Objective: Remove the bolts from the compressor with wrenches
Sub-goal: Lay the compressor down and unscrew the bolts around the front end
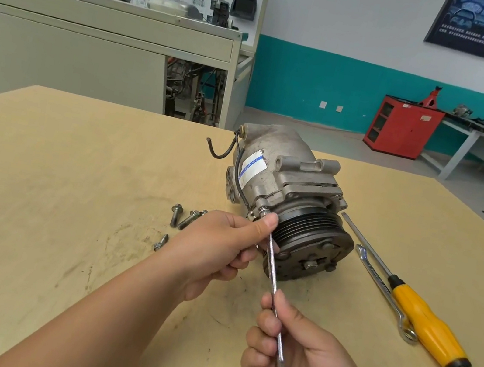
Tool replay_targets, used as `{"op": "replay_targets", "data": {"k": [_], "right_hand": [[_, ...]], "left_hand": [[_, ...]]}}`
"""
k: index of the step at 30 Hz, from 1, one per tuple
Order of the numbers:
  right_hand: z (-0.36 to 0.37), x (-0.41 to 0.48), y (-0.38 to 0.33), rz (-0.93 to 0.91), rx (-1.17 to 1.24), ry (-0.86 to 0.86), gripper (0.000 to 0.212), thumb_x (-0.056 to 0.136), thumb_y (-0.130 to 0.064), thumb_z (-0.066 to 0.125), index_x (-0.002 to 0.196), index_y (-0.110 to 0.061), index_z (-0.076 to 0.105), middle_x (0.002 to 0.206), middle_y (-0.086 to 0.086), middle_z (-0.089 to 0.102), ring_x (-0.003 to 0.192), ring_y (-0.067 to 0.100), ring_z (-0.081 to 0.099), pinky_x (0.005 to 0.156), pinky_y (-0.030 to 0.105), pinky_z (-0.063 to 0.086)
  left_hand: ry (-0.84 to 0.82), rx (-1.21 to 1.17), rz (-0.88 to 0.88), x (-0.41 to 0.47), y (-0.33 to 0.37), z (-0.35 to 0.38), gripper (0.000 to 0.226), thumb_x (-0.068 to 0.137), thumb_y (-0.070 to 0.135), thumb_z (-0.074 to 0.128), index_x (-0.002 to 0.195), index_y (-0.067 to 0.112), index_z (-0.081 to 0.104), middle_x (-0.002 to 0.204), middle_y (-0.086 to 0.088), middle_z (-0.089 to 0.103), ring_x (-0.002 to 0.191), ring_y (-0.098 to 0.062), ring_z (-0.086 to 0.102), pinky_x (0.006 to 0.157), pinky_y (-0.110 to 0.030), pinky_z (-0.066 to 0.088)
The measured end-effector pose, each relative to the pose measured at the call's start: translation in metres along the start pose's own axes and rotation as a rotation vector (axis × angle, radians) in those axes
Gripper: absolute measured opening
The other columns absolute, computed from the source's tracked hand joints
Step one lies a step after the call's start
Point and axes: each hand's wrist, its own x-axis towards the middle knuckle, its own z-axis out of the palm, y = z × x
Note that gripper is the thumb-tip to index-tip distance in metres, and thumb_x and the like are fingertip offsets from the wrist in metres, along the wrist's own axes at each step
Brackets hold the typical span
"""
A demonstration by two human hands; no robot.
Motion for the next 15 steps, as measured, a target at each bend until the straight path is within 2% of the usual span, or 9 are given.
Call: {"op": "replay_targets", "data": {"k": [3, 5, 11, 15], "right_hand": [[-0.0007, -0.0003, -0.0008, -0.060, -0.051, 0.075, 0.026, 0.042, -0.015, 0.079, 0.061, -0.001, 0.067, 0.048, 0.007, 0.049, 0.034, 0.013, 0.040, 0.036, 0.022, 0.036], [0.0003, -0.0014, -0.0010, -0.081, -0.074, 0.091, 0.021, 0.044, -0.017, 0.072, 0.058, -0.002, 0.069, 0.048, 0.006, 0.050, 0.035, 0.012, 0.040, 0.037, 0.023, 0.037], [0.0002, -0.0046, -0.0037, -0.120, -0.125, 0.142, 0.020, 0.041, -0.015, 0.073, 0.056, -0.003, 0.068, 0.048, 0.008, 0.050, 0.034, 0.012, 0.039, 0.040, 0.023, 0.034], [-0.0009, -0.0070, -0.0081, -0.144, -0.184, 0.168, 0.026, 0.045, -0.015, 0.072, 0.066, -0.003, 0.064, 0.049, 0.008, 0.051, 0.035, 0.012, 0.040, 0.041, 0.023, 0.035]], "left_hand": [[0.011, 0.002, 0.023, -0.0014, 0.0016, 0.0020, 0.038, 0.069, 0.051, 0.062, 0.062, 0.015, 0.072, 0.044, 0.008, 0.035, 0.041, -0.006, 0.025, 0.039, -0.015, 0.020], [0.011, 0.008, 0.033, -0.0030, 0.0033, 0.0027, 0.036, 0.076, 0.047, 0.061, 0.063, 0.015, 0.070, 0.045, 0.008, 0.033, 0.041, -0.006, 0.024, 0.041, -0.016, 0.020], [0.120, 0.232, 0.111, -0.0042, 0.0036, 0.0092, 0.050, 0.093, 0.042, 0.048, 0.047, 0.024, 0.056, 0.046, 0.009, 0.029, 0.042, -0.008, 0.026, 0.046, -0.019, 0.024], [0.155, 0.282, 0.129, -0.0032, 0.0026, 0.0107, 0.051, 0.096, 0.038, 0.045, 0.048, 0.024, 0.055, 0.041, 0.013, 0.030, 0.039, -0.004, 0.027, 0.048, -0.022, 0.023]]}}
